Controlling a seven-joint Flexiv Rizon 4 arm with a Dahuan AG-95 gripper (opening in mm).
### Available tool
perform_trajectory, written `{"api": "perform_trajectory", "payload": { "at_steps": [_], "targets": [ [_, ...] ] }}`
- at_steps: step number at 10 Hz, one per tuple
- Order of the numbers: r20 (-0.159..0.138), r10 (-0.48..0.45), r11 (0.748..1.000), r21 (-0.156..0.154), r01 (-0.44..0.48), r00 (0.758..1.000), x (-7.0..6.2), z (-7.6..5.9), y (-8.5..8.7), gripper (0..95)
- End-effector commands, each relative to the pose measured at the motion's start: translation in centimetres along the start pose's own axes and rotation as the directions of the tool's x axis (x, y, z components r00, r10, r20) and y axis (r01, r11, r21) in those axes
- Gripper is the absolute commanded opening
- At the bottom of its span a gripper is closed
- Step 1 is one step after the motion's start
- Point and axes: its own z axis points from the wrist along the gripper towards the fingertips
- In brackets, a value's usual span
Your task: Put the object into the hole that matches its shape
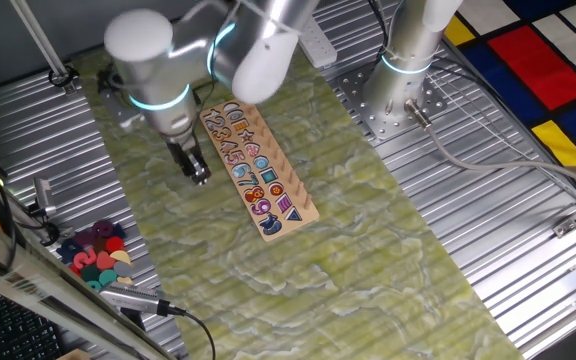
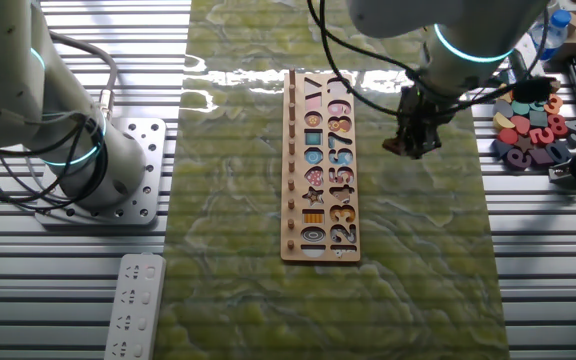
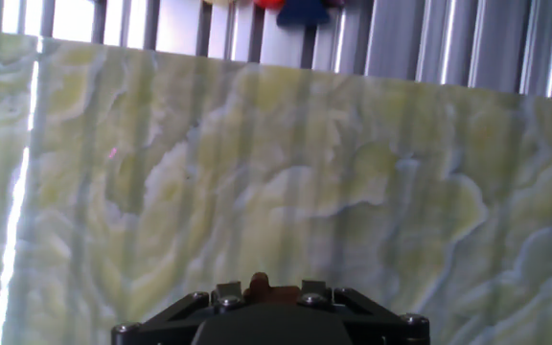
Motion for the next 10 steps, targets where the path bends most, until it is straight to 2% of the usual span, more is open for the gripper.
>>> {"api": "perform_trajectory", "payload": {
  "at_steps": [1,5,10],
  "targets": [
    [0.002,-0.004,1.0,0.003,0.004,1.0,0.6,0.4,-1.4,0.0],
    [0.005,-0.009,1.0,-0.003,0.009,1.0,3.2,0.4,-4.2,0.0],
    [0.009,-0.009,1.0,0.001,0.009,1.0,5.8,0.9,-5.2,0.0]
  ]
}}
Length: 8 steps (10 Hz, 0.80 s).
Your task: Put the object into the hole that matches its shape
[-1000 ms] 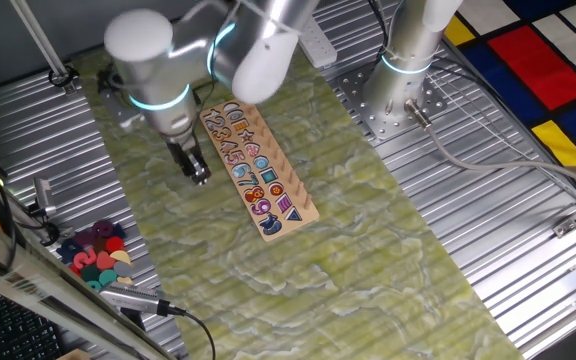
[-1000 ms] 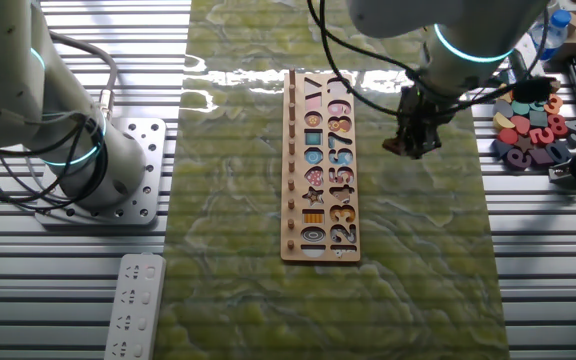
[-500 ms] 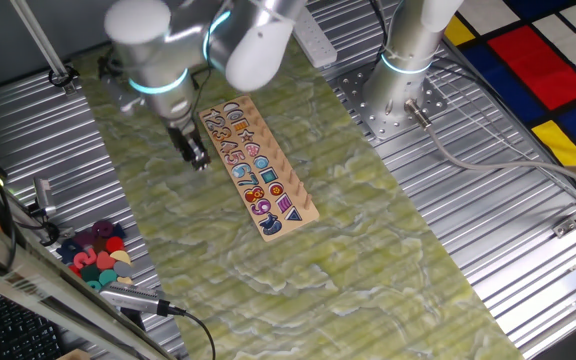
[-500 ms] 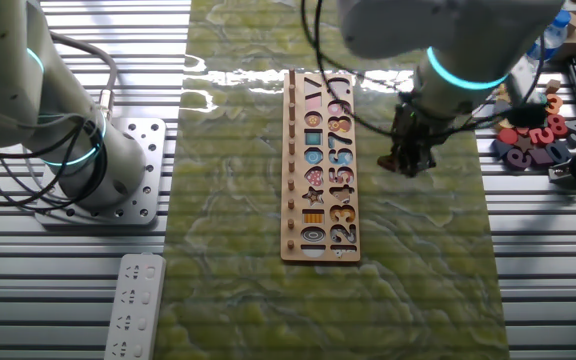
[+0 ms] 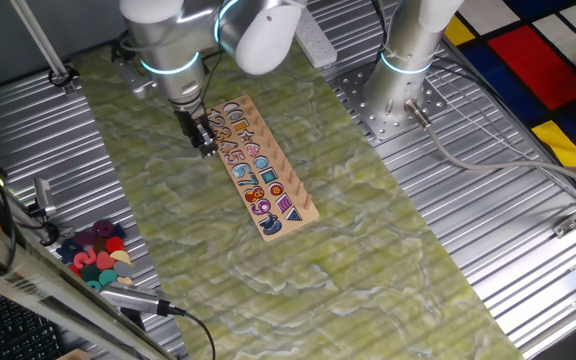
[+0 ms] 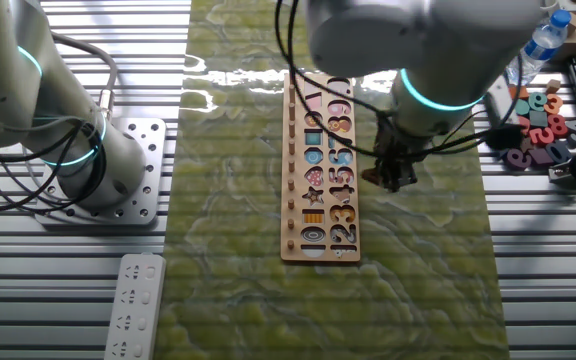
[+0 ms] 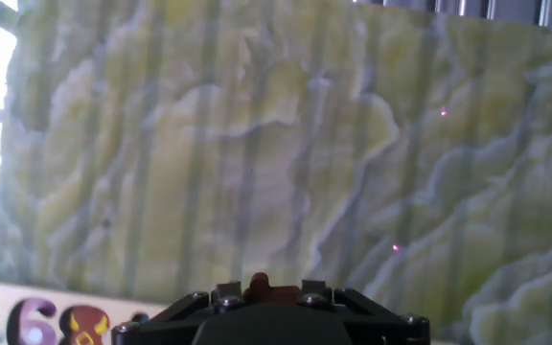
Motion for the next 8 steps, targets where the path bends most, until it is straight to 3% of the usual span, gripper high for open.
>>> {"api": "perform_trajectory", "payload": {
  "at_steps": [1,4,8],
  "targets": [
    [0.0,0.0,1.0,0.0,0.0,1.0,0.7,0.2,-0.1,0.0],
    [0.002,0.004,1.0,-0.001,-0.004,1.0,2.1,1.0,-0.9,0.0],
    [0.002,0.039,0.999,-0.007,-0.039,0.999,2.8,2.0,-1.1,0.0]
  ]
}}
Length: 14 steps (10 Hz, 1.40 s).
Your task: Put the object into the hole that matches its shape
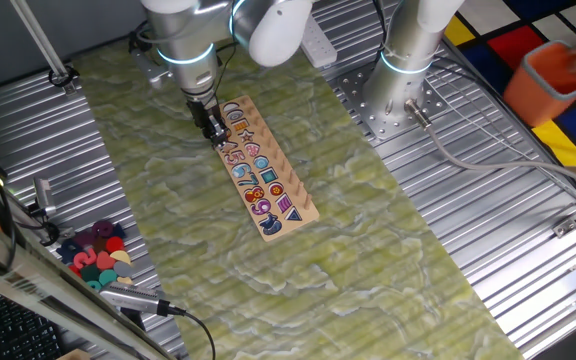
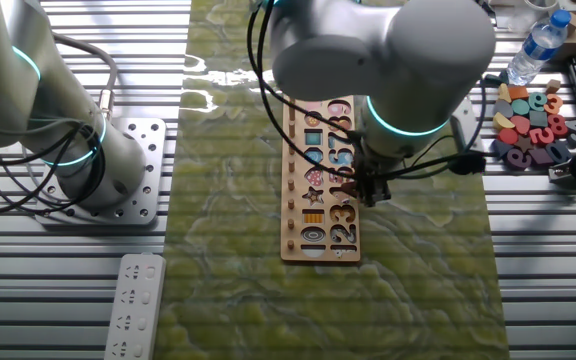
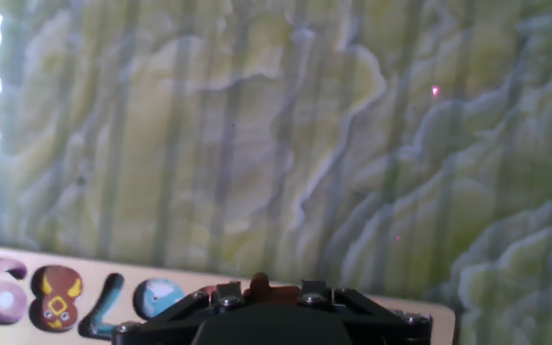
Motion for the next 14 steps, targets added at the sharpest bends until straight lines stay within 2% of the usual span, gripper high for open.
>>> {"api": "perform_trajectory", "payload": {
  "at_steps": [1,14],
  "targets": [
    [-0.003,0.004,1.0,0.001,-0.004,1.0,0.2,0.3,0.0,0.0],
    [-0.004,0.004,1.0,0.003,-0.004,1.0,1.1,1.5,0.1,0.0]
  ]
}}
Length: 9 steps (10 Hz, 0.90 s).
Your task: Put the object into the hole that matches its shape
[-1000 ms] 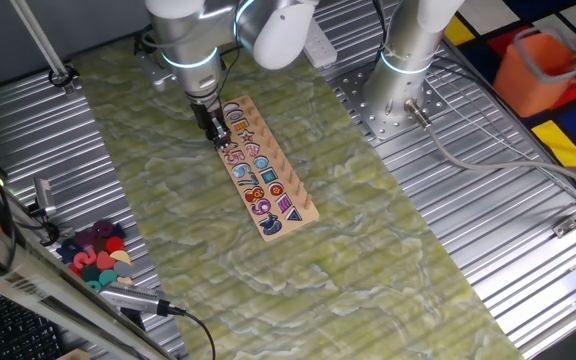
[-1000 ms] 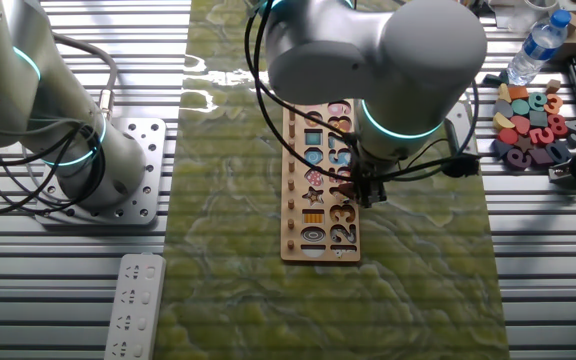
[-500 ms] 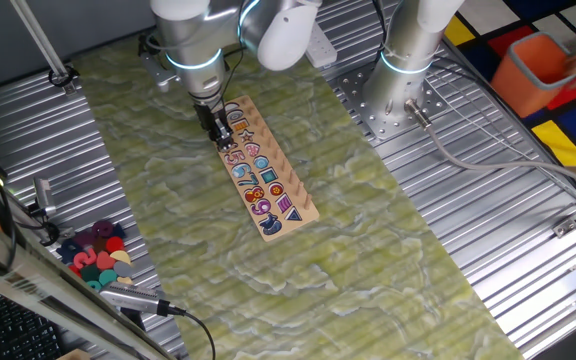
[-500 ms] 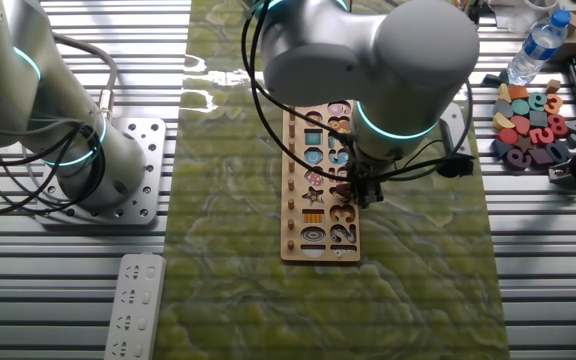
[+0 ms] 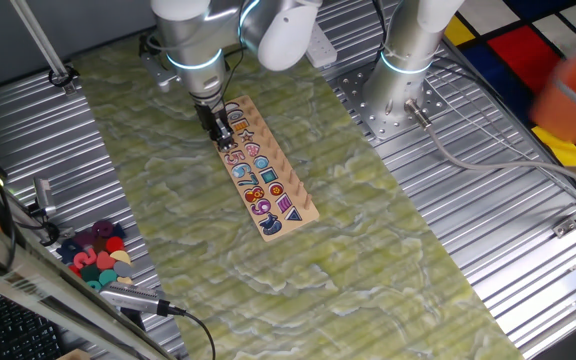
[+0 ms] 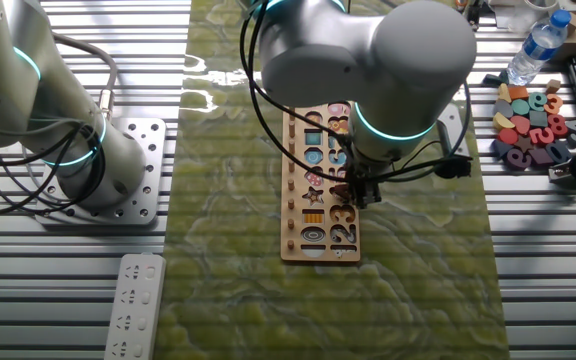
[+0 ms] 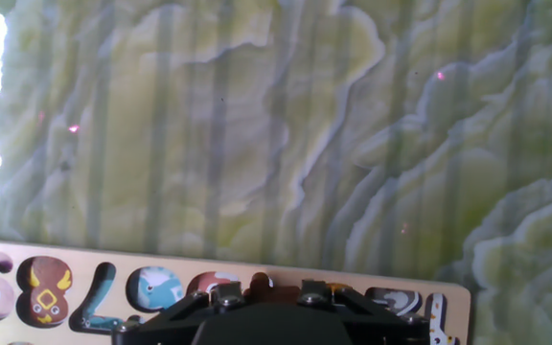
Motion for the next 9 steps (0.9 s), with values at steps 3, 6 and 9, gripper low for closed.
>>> {"api": "perform_trajectory", "payload": {
  "at_steps": [3,6,9],
  "targets": [
    [0.001,-0.002,1.0,0.001,0.002,1.0,0.25,0.25,-0.18,0.0],
    [0.001,-0.004,1.0,0.001,0.004,1.0,0.41,0.43,-0.19,0.0],
    [0.001,-0.006,1.0,0.001,0.006,1.0,0.47,0.65,-0.13,0.0]
  ]
}}
